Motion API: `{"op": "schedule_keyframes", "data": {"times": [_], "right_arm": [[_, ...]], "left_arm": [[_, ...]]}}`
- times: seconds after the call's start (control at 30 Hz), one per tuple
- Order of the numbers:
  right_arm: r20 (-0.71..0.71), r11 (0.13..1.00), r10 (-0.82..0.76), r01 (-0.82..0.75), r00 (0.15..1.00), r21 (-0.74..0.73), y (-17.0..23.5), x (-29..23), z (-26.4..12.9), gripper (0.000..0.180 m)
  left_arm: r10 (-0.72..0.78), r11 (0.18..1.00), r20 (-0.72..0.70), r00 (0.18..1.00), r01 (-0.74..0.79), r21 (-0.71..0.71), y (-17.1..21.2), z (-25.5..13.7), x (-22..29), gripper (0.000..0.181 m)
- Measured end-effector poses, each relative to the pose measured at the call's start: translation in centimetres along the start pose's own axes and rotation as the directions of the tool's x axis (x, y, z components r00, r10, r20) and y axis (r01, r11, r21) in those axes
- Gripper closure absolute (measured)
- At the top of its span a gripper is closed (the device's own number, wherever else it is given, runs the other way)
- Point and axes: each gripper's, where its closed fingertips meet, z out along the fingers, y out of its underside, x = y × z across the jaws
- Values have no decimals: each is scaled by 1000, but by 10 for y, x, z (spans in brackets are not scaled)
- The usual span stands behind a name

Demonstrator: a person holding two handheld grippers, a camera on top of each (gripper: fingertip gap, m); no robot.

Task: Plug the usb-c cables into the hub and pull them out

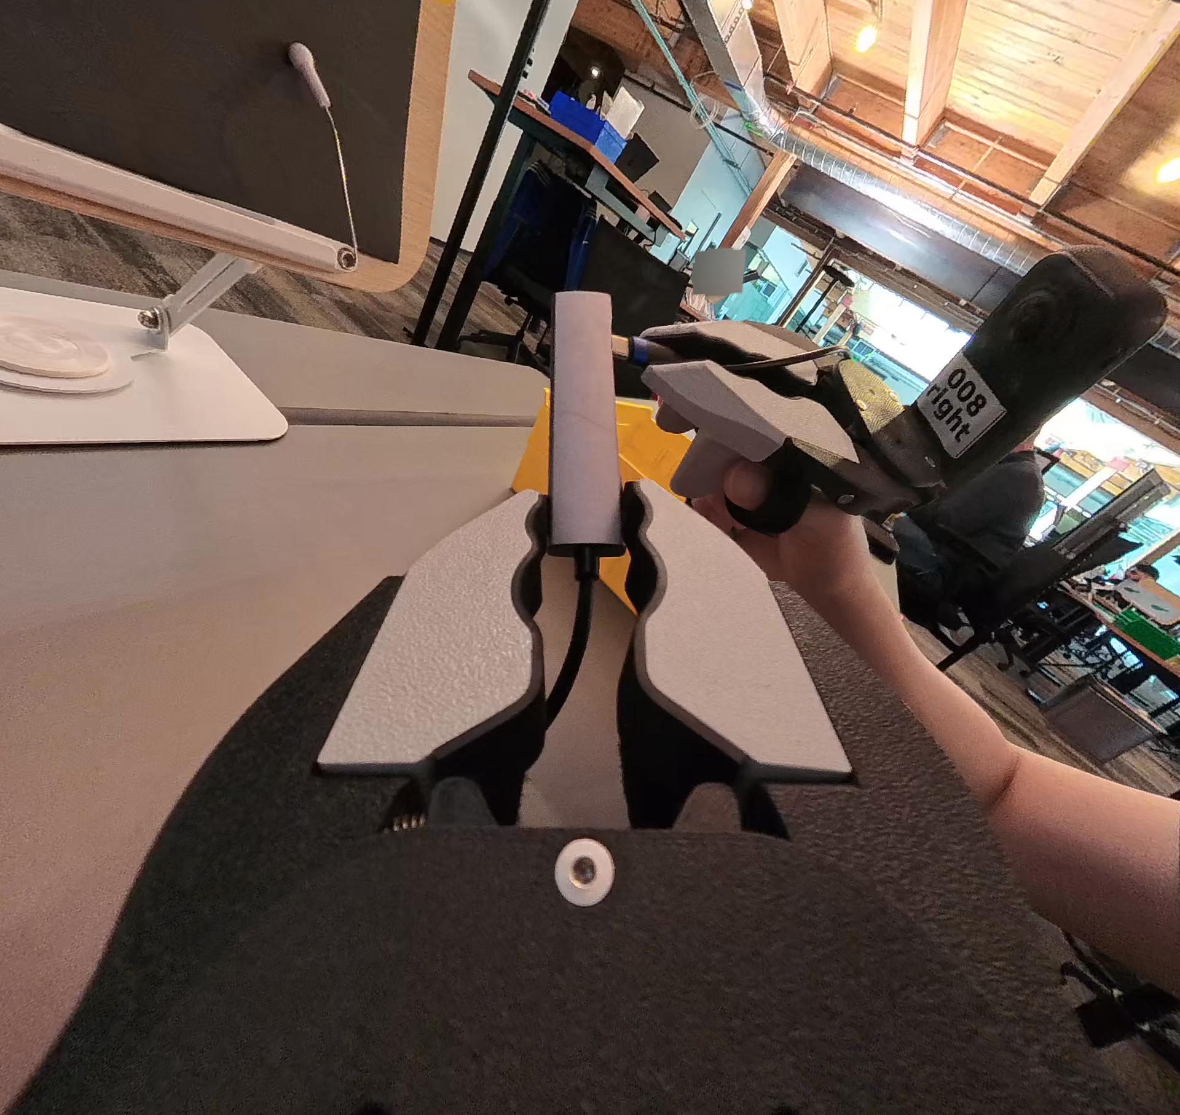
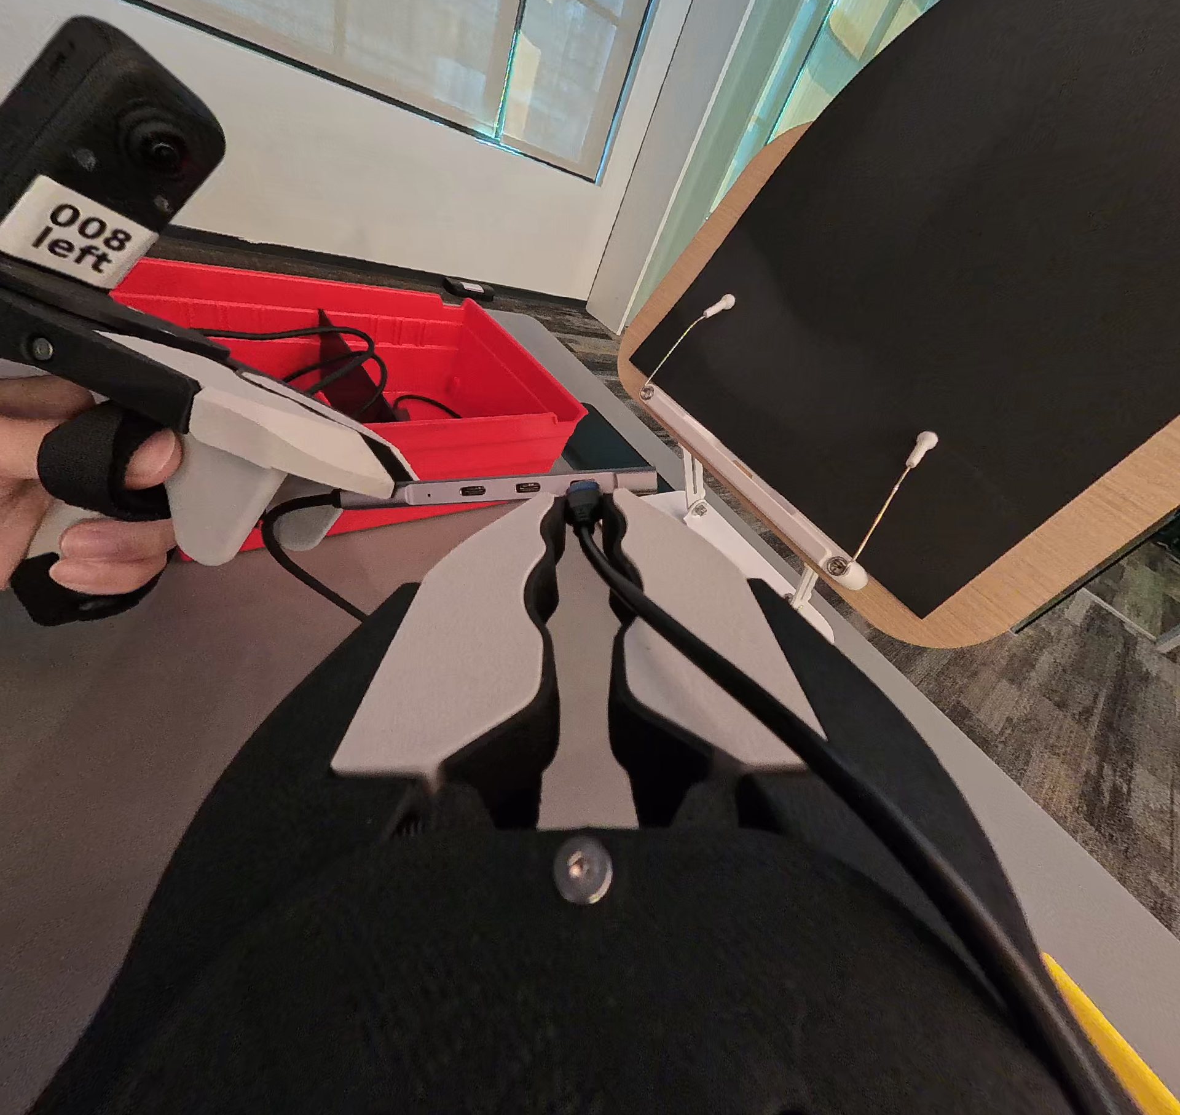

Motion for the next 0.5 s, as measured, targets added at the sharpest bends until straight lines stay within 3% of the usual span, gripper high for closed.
{"op": "schedule_keyframes", "data": {"times": [0.3, 0.5], "right_arm": [[-9, 995, 104, -104, 995, -7, -3, 2, -1, 168], [-21, 991, 130, -129, 991, 14, -8, 3, -2, 168]], "left_arm": [[32, 998, 4, 999, -32, 44, -3, 0, 5, 160], [129, 989, 31, 991, -131, 65, -4, 1, 10, 159]]}}
